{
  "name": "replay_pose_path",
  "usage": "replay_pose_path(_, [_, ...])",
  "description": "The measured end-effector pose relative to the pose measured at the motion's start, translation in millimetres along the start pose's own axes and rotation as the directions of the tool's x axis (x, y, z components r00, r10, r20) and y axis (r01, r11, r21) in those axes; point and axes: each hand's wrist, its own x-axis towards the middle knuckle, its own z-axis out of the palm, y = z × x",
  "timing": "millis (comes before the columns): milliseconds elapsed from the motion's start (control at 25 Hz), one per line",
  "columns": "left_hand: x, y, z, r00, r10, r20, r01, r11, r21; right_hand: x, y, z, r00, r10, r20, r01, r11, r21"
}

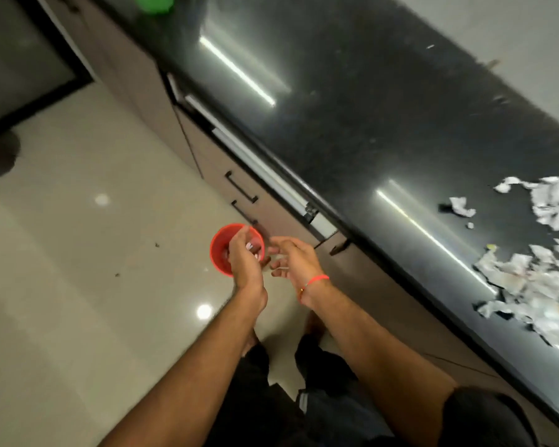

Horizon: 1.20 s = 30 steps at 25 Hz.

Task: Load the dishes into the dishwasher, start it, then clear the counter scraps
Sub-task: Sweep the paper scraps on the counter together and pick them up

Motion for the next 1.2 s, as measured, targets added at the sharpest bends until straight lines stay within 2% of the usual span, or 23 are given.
replay_pose_path(80, [-23, 0, 26, 0.997, 0.018, 0.074, -0.021, 0.999, 0.036, -34, -26, -24, 0.998, -0.055, 0.025, 0.054, 0.997, 0.058])
replay_pose_path(200, [-75, -1, 71, 0.962, 0.116, 0.248, -0.142, 0.986, 0.090, -76, -58, -74, 0.986, -0.165, -0.017, 0.166, 0.975, 0.149])
replay_pose_path(400, [-132, -28, 138, 0.859, 0.193, 0.473, -0.308, 0.935, 0.177, -122, -84, -179, 0.925, -0.305, -0.226, 0.354, 0.908, 0.224])
replay_pose_path(480, [-148, -52, 162, 0.778, 0.198, 0.596, -0.420, 0.870, 0.259, -137, -86, -233, 0.870, -0.366, -0.331, 0.435, 0.885, 0.166])
replay_pose_path(520, [-153, -64, 174, 0.722, 0.203, 0.662, -0.520, 0.791, 0.324, -143, -84, -262, 0.835, -0.396, -0.383, 0.459, 0.884, 0.086])
replay_pose_path(560, [-158, -77, 185, 0.656, 0.197, 0.728, -0.638, 0.660, 0.397, -150, -81, -292, 0.797, -0.424, -0.430, 0.460, 0.888, -0.023])
replay_pose_path(640, [-167, -99, 201, 0.511, 0.094, 0.854, -0.835, 0.290, 0.468, -162, -68, -350, 0.717, -0.479, -0.507, 0.361, 0.877, -0.317])
replay_pose_path(680, [-172, -111, 207, 0.460, 0.003, 0.888, -0.885, 0.083, 0.459, -168, -59, -377, 0.683, -0.503, -0.530, 0.254, 0.844, -0.473])
replay_pose_path(720, [-175, -121, 213, 0.443, -0.089, 0.892, -0.895, -0.109, 0.433, -172, -50, -400, 0.666, -0.513, -0.542, 0.128, 0.794, -0.594])
replay_pose_path(760, [-177, -129, 217, 0.452, -0.151, 0.879, -0.876, -0.260, 0.406, -176, -41, -418, 0.674, -0.492, -0.552, 0.000, 0.747, -0.665])
replay_pose_path(800, [-181, -140, 224, 0.475, -0.179, 0.861, -0.848, -0.355, 0.394, -181, -35, -434, 0.702, -0.435, -0.564, -0.112, 0.715, -0.691])
replay_pose_path(840, [-182, -149, 231, 0.495, -0.183, 0.849, -0.825, -0.405, 0.394, -183, -30, -445, 0.733, -0.369, -0.571, -0.197, 0.688, -0.698])
replay_pose_path(920, [-184, -163, 244, 0.506, -0.159, 0.848, -0.810, -0.427, 0.403, -178, -22, -453, 0.796, -0.290, -0.531, -0.251, 0.640, -0.727])
replay_pose_path(1000, [-183, -170, 258, 0.521, -0.140, 0.842, -0.811, -0.390, 0.437, -163, -22, -448, 0.838, -0.317, -0.444, -0.179, 0.609, -0.773])
replay_pose_path(1080, [-179, -170, 269, 0.539, -0.108, 0.835, -0.820, -0.292, 0.492, -144, -30, -438, 0.850, -0.381, -0.364, -0.048, 0.632, -0.774])
replay_pose_path(1200, [-171, -169, 289, 0.523, -0.008, 0.853, -0.848, -0.110, 0.519, -117, -52, -431, 0.802, -0.482, -0.353, 0.166, 0.748, -0.643])
